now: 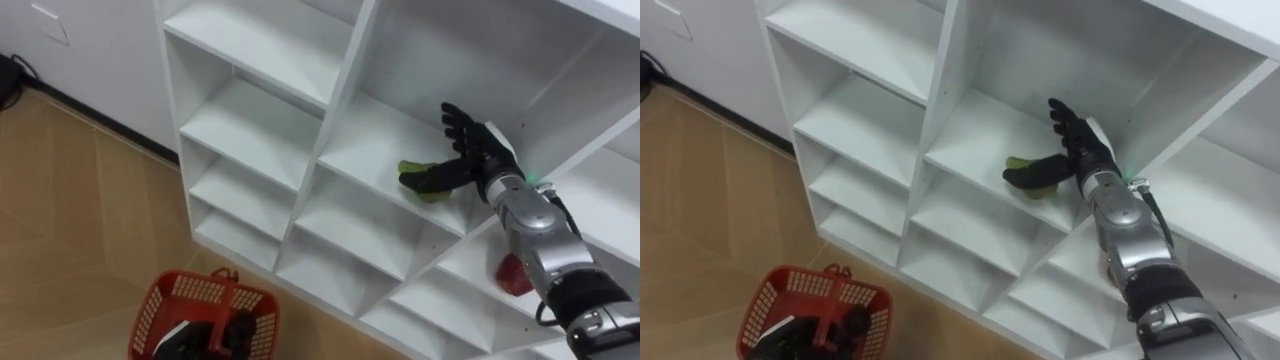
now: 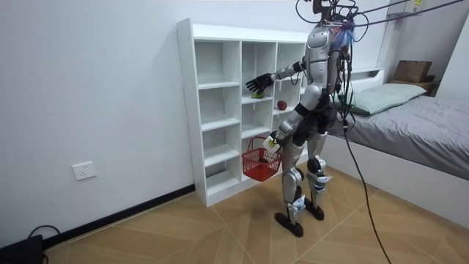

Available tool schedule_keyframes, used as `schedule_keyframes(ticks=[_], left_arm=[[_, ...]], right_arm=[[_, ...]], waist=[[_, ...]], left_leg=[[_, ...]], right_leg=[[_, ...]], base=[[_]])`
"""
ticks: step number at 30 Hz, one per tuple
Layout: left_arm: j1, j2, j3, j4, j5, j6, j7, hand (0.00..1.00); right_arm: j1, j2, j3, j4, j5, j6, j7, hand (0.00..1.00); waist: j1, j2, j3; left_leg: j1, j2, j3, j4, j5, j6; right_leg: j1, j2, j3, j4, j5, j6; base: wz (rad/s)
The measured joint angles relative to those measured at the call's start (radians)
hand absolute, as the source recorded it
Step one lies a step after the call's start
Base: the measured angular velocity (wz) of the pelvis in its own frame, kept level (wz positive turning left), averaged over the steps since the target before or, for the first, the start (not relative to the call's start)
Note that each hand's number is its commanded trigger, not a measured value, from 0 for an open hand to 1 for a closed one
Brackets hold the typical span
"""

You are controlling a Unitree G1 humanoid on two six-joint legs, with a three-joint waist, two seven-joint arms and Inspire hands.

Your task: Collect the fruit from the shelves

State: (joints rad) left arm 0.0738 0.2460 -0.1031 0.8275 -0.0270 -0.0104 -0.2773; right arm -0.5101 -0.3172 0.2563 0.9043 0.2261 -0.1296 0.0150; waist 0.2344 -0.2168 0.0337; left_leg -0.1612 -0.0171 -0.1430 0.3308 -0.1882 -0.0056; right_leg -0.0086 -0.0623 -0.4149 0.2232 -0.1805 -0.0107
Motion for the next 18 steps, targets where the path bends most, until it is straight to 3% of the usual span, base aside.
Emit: schedule_keyframes(ticks=[5,18], left_arm=[[-0.008,-0.005,0.001,0.014,0.0,0.004,0.003,1.0],[-0.018,-0.002,0.0,0.023,0.0,0.006,0.009,1.0]], right_arm=[[0.0,0.001,0.0,0.0,-0.034,0.0,0.0,0.0],[0.0,0.001,0.0,0.023,-0.08,0.009,0.024,0.0]], waist=[[0.0,0.01,0.0074],[0.001,0.014,0.0041]], left_leg=[[-0.011,0.0,-0.001,0.006,0.0,0.0],[-0.022,-0.005,-0.001,0.008,0.003,0.004]], right_leg=[[-0.009,0.0,-0.001,0.002,0.001,0.001],[-0.025,-0.007,-0.001,0.015,0.002,0.001]], base=[[0.0],[0.0]])
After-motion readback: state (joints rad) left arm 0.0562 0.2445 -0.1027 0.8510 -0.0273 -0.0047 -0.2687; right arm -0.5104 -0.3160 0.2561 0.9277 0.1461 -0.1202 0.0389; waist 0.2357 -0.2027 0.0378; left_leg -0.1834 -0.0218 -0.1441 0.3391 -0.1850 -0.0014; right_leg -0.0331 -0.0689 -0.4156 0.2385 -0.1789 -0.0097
